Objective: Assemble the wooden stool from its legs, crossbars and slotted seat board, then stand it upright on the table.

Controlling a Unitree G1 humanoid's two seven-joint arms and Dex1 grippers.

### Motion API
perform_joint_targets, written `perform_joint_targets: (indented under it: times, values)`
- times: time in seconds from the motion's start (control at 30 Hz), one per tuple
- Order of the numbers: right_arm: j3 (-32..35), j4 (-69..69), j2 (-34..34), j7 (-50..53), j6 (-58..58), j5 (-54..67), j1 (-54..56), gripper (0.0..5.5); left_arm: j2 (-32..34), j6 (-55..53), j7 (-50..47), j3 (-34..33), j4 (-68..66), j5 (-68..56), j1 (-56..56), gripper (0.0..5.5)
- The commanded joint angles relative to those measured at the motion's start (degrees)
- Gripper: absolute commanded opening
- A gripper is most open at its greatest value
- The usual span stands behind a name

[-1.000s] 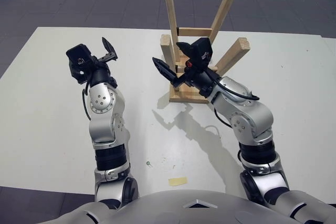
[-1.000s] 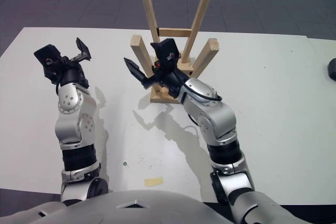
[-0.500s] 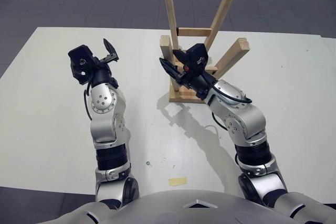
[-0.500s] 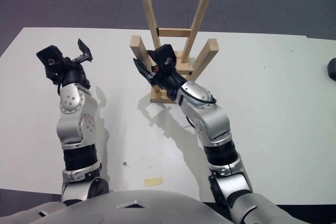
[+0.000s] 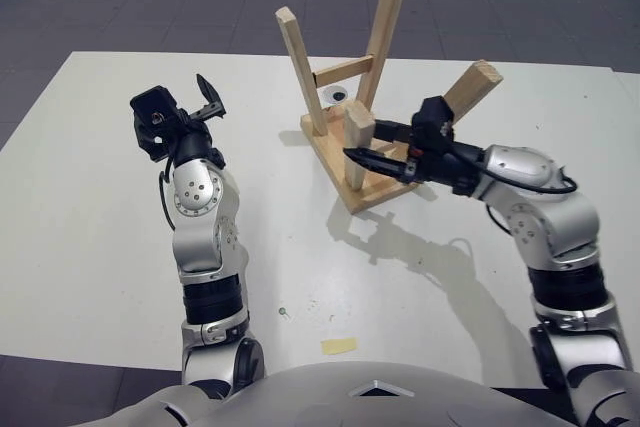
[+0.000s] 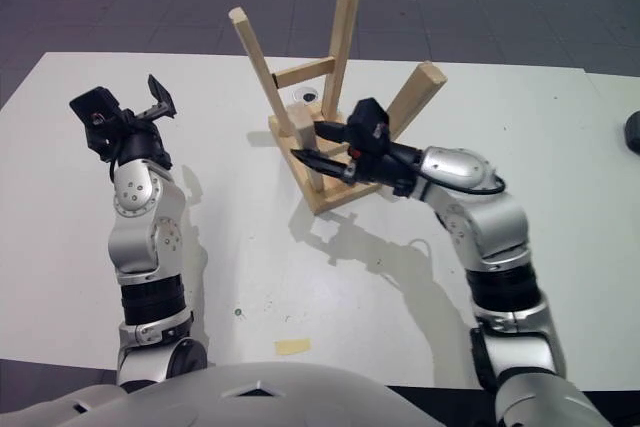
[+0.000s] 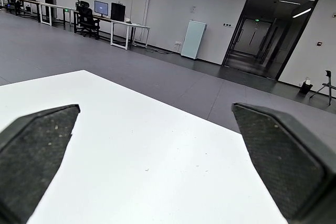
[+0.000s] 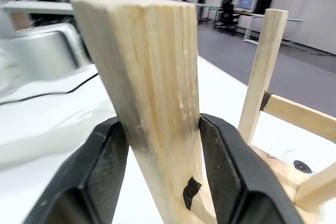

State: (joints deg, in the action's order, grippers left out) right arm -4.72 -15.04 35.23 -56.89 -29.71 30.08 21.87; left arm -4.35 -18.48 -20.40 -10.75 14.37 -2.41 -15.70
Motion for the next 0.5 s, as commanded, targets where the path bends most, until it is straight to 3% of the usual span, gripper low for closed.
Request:
perform_joint_targets:
  times: [0.03, 0.2, 0.37, 0.5]
  values:
    - [-1.38, 11.74, 8.46, -13.12, 3.53, -2.95, 1.74, 1.99, 0.28, -0.59, 0.67, -0.05, -0.11, 0.21, -0.01, 5.40]
    - [-2.55, 27.21, 11.13, -21.94, 9.67, -5.95, 9.03, 1.89, 0.67, -1.19, 1.23, -0.43, -0.22, 0.15, -0.14, 5.40]
    - [1.33, 33.42, 8.27, -20.59, 12.99, -5.32, 11.94, 2.87, 0.28, -1.32, 0.96, -0.64, 0.02, 0.25, 0.61, 5.40]
    - [10.08, 28.41, 5.72, -14.21, 14.52, -0.81, 11.91, 3.50, -0.46, -1.05, 0.03, -1.24, 0.78, 0.34, 1.29, 5.40]
